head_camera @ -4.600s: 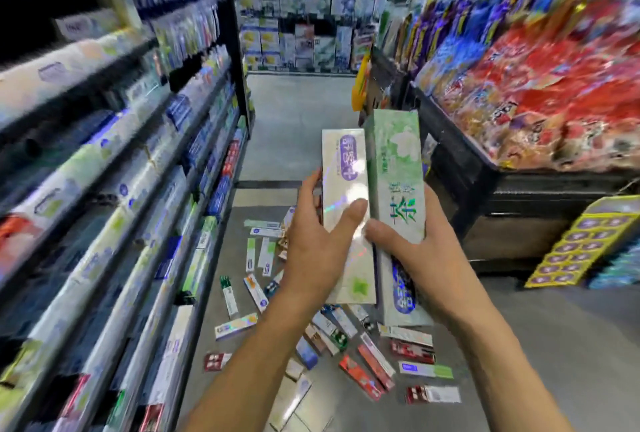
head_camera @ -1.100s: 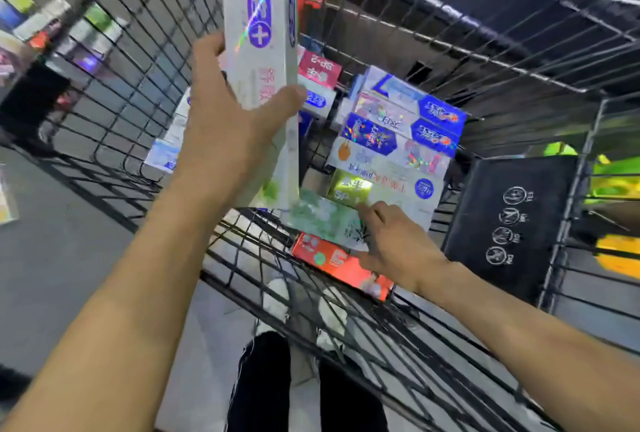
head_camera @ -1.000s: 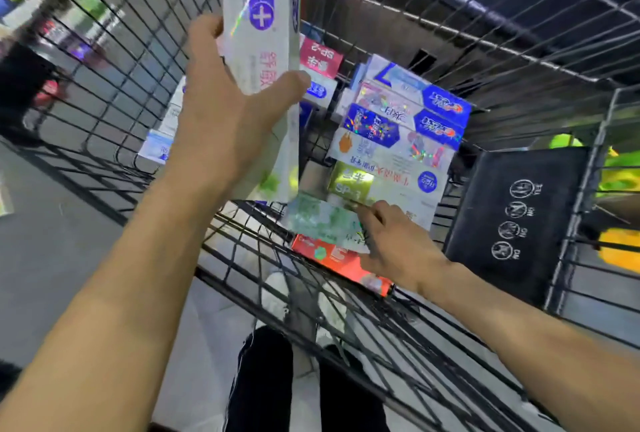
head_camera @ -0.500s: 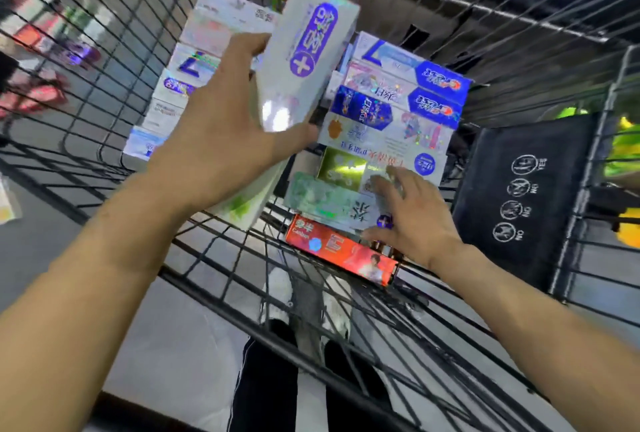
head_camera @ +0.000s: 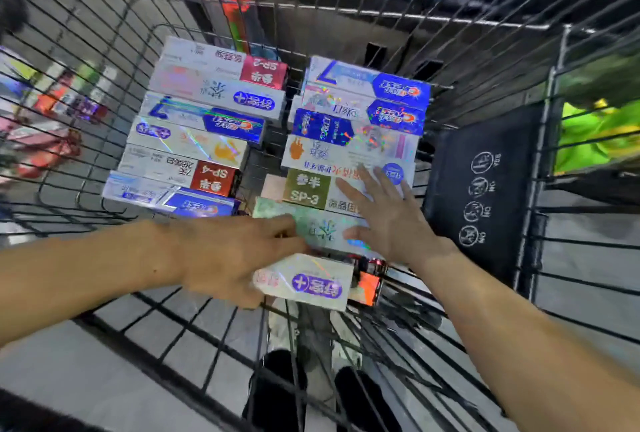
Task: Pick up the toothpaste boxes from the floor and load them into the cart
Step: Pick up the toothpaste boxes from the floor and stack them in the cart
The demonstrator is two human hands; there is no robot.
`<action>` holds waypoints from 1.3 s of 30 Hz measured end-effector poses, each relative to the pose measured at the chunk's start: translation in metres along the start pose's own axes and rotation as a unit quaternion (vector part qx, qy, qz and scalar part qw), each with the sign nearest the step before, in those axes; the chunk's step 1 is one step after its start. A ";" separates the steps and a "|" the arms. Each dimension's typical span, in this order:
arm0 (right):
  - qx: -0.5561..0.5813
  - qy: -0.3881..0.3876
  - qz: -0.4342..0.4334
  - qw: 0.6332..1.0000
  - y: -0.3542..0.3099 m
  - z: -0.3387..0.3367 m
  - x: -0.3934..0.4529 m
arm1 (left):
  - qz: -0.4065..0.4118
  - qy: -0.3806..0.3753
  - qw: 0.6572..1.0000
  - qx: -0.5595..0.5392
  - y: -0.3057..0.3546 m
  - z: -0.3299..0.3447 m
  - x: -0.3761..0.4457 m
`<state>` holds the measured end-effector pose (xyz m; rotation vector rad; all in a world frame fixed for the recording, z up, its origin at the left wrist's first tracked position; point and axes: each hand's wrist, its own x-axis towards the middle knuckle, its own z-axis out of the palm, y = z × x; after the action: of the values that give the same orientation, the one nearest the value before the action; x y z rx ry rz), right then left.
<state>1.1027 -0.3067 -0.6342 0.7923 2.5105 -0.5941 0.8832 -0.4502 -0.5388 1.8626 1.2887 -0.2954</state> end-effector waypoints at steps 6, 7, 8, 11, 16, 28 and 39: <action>0.016 -0.022 -0.010 1.000 0.013 0.001 0.012 | 0.068 0.003 0.986 0.154 -0.010 0.009 0.046; 0.015 -0.021 -0.010 1.000 0.015 0.002 0.013 | 0.040 -0.048 0.979 0.192 -0.006 0.009 0.055; 0.012 -0.021 -0.012 1.000 0.017 0.004 0.013 | 0.020 -0.094 0.970 0.222 -0.001 0.010 0.065; 0.018 -0.020 -0.016 1.000 0.022 0.004 0.013 | 0.025 -0.120 0.963 0.239 0.018 0.014 0.085; 0.030 -0.025 -0.015 0.999 0.024 0.004 0.010 | 0.042 -0.094 0.960 0.259 0.036 0.029 0.101; 0.043 -0.031 -0.006 0.999 0.028 0.007 -0.001 | -0.039 0.046 0.938 0.341 -0.001 0.028 0.078; 0.035 -0.039 0.007 0.999 0.020 -0.008 -0.013 | -0.083 0.012 0.938 0.337 -0.014 0.008 0.076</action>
<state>1.1223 -0.2932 -0.6264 0.7967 2.4234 -0.6988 0.9072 -0.4042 -0.5963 2.3160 1.4819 -0.8992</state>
